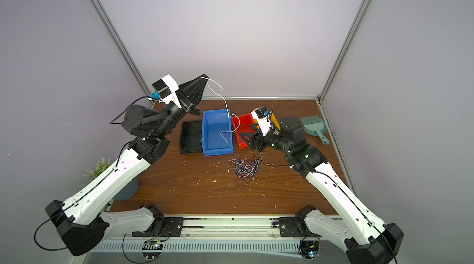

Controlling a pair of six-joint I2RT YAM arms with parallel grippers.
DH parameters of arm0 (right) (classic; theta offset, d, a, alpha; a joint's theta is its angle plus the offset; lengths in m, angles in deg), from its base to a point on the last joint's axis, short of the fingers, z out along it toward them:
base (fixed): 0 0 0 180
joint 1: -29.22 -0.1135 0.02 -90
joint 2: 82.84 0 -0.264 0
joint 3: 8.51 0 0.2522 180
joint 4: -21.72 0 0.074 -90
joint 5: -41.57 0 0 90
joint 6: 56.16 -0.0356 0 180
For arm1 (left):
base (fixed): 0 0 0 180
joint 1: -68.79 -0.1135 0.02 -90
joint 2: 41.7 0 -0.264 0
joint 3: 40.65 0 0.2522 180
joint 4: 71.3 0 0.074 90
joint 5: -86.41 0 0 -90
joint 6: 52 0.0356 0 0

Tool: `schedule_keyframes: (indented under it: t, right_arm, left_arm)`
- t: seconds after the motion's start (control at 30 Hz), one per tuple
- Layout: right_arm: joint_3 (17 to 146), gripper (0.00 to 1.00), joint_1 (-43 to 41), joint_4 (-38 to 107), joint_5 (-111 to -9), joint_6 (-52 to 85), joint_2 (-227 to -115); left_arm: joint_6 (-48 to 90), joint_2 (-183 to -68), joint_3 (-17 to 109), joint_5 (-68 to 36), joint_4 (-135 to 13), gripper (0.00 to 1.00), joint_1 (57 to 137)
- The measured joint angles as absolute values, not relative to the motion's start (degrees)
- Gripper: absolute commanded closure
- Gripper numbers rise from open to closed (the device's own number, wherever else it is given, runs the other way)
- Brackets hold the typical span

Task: Untangle and sort cables by color
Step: Place the cable in the bin.

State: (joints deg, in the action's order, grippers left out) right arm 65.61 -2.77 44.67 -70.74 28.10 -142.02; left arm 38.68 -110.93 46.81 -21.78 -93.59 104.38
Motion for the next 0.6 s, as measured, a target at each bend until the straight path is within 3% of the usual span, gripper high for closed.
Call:
schedule_keyframes:
  t: [0.1, 0.4, 0.43, 0.5, 0.53, 0.6]
  right_arm:
    - [65.08, 0.1, -2.85, 39.6, -72.07, 29.61, -142.33]
    - [63.27, 0.12, -4.71, 24.43, -79.68, 26.77, -147.0]
    - [63.27, 0.2, -5.23, 23.86, -80.29, 26.53, -148.05]
    - [63.29, 0.77, -6.02, 23.05, -80.88, 25.89, -150.55]
    - [63.31, 0.96, -6.26, 23.1, -80.79, 25.65, -151.35]
    - [63.31, 1.0, -6.39, 23.73, -80.09, 25.15, -153.08]
  left_arm:
    - [36.81, -110.93, 46.26, -23.03, -93.83, 1.0, 104.38]
    - [33.42, -110.89, 45.1, -25.41, -94.4, 1.0, 104.38]
    - [33.42, -110.89, 45.08, -25.48, -94.4, 1.0, 104.38]
    - [33.33, -110.85, 45.04, -25.65, -94.42, 1.0, 104.38]
    - [33.26, -110.85, 45.04, -25.67, -94.44, 1.0, 104.38]
    - [33.18, -110.78, 44.9, -25.78, -94.53, 1.0, 104.38]
